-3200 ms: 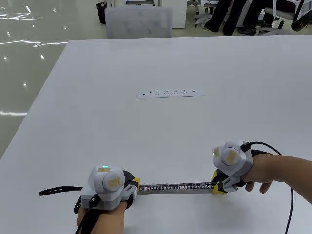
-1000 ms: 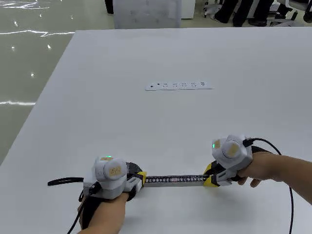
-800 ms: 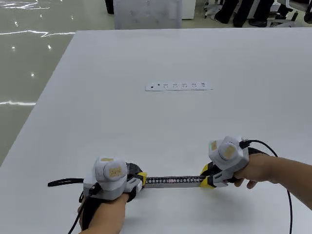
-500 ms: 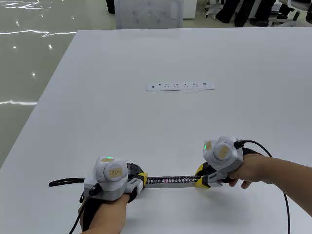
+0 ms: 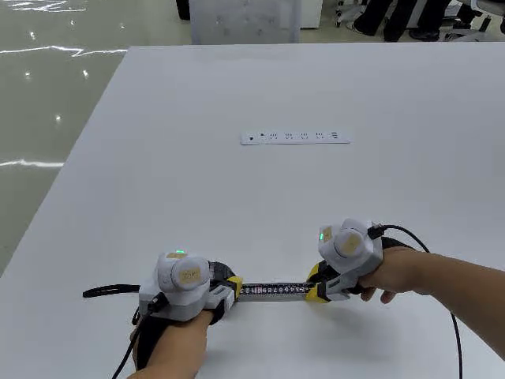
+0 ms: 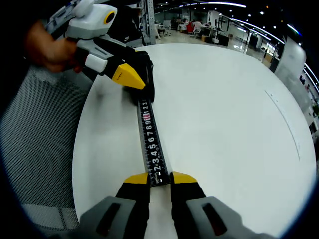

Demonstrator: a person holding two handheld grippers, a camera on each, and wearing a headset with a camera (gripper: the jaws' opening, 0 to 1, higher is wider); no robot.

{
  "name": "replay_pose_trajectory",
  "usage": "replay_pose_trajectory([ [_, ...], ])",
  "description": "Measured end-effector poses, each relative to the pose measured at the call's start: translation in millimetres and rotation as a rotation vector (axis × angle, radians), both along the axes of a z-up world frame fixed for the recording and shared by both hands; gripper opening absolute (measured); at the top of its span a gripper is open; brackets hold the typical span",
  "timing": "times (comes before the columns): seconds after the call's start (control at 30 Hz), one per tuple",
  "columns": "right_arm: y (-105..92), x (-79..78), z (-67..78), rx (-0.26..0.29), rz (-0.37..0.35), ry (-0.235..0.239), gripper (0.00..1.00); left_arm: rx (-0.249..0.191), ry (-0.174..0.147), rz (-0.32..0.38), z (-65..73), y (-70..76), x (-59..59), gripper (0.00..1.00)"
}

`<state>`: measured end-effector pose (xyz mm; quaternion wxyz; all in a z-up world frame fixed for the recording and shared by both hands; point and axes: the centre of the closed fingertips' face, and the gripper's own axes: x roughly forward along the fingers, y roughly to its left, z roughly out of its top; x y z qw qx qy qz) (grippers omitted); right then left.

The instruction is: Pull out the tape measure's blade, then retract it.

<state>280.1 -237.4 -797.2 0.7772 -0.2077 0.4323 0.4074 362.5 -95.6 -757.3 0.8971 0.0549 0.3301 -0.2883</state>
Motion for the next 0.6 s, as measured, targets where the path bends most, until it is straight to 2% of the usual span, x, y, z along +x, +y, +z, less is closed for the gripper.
replay_pose_trajectory([
  [0.6,22.4,11.1,0.9,0.019,0.025,-0.009,0.14,-0.005,0.005,0.006,-0.6,-0.1,0.4,0.58],
])
